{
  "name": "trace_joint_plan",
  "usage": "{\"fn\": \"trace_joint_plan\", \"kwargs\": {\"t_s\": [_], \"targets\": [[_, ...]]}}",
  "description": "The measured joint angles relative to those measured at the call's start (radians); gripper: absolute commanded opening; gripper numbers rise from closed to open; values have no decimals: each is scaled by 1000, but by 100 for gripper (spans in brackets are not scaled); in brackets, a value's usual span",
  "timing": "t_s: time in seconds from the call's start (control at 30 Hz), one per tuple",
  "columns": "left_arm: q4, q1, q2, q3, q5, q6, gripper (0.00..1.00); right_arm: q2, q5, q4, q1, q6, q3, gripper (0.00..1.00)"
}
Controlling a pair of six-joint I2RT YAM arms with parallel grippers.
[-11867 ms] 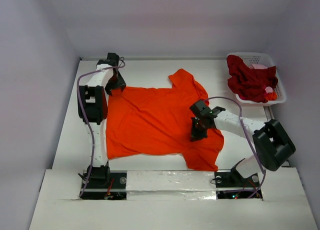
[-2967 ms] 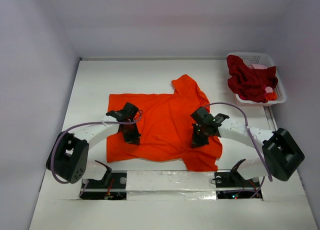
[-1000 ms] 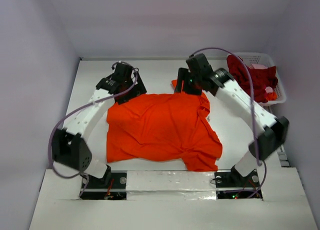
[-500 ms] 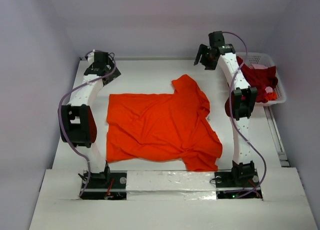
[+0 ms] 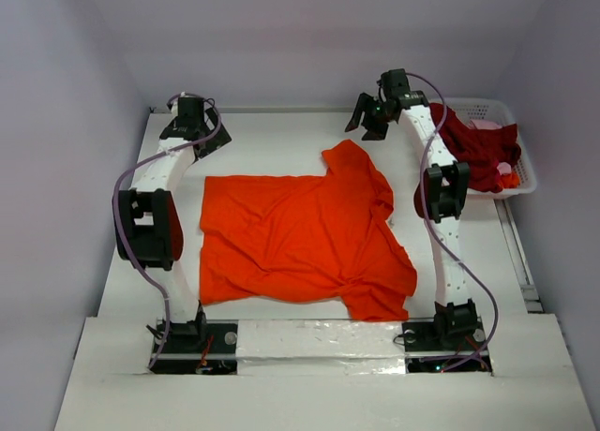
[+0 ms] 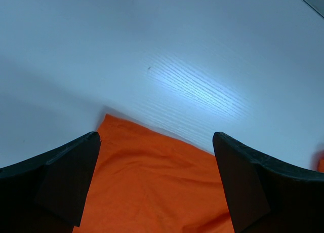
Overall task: Fold and stack the t-shirts
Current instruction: Grap the side of the flattened tshirt furthest away from the robot with both arms
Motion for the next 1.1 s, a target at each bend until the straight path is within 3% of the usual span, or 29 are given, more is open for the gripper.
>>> {"fn": "trace_joint_plan", "kwargs": {"t_s": [0.33, 0.8, 1.1], "targets": [[0, 30, 1, 0, 24, 8, 91, 25, 74, -47, 3, 0, 1, 70], [0, 31, 1, 0, 67, 8, 89, 39, -44, -36, 2, 20, -1, 68], [-3, 31, 1, 0, 90, 8, 89, 40, 19, -39, 2, 23, -31, 66]]}}
